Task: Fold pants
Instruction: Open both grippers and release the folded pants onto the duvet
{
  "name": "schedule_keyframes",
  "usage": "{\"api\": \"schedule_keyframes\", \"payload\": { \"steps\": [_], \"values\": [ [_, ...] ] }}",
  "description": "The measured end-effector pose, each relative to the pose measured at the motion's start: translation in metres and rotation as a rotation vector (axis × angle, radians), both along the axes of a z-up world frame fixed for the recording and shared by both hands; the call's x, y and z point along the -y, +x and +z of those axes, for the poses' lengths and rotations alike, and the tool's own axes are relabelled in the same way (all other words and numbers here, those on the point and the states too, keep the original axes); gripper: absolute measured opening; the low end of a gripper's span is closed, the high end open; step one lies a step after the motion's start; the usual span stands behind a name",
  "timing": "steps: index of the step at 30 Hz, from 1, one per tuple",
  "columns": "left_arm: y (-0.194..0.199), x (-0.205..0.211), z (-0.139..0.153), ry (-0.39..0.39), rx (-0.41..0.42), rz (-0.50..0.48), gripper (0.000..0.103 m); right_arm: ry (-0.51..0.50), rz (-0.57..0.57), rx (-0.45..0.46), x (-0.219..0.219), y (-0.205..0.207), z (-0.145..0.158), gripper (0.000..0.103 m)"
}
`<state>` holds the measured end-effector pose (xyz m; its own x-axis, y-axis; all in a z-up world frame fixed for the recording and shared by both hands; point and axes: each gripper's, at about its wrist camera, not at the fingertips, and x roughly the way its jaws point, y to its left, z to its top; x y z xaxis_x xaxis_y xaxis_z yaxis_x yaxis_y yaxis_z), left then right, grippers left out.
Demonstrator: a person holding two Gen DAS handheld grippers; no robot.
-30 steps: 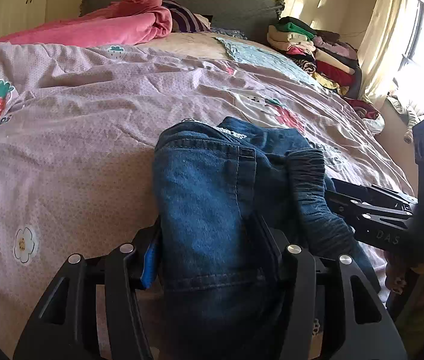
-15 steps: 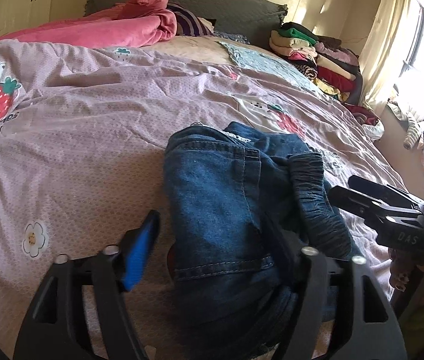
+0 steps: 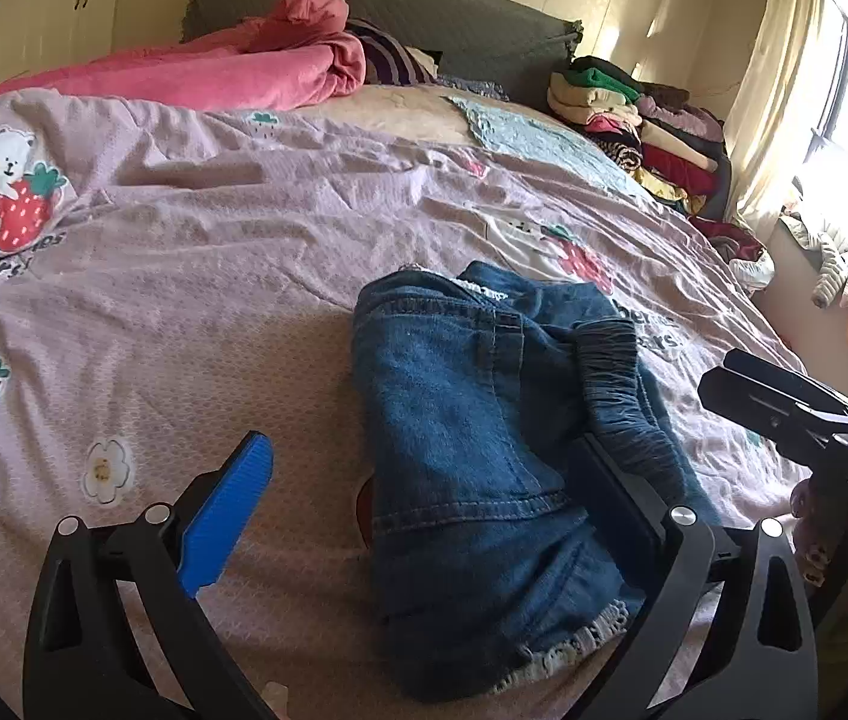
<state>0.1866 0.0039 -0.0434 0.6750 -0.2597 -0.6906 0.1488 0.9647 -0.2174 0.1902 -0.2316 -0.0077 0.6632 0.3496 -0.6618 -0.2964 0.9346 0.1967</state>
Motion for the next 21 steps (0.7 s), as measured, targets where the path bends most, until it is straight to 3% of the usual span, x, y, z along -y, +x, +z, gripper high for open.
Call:
{"api": "schedule_keyframes", "payload": {
  "steps": [21],
  "values": [
    [-0.064,-0.007,0.048,0.036,0.080,0.021,0.099,0.018,0.019,0.122,0.005,-0.068,0.045,0.094]
  ]
}}
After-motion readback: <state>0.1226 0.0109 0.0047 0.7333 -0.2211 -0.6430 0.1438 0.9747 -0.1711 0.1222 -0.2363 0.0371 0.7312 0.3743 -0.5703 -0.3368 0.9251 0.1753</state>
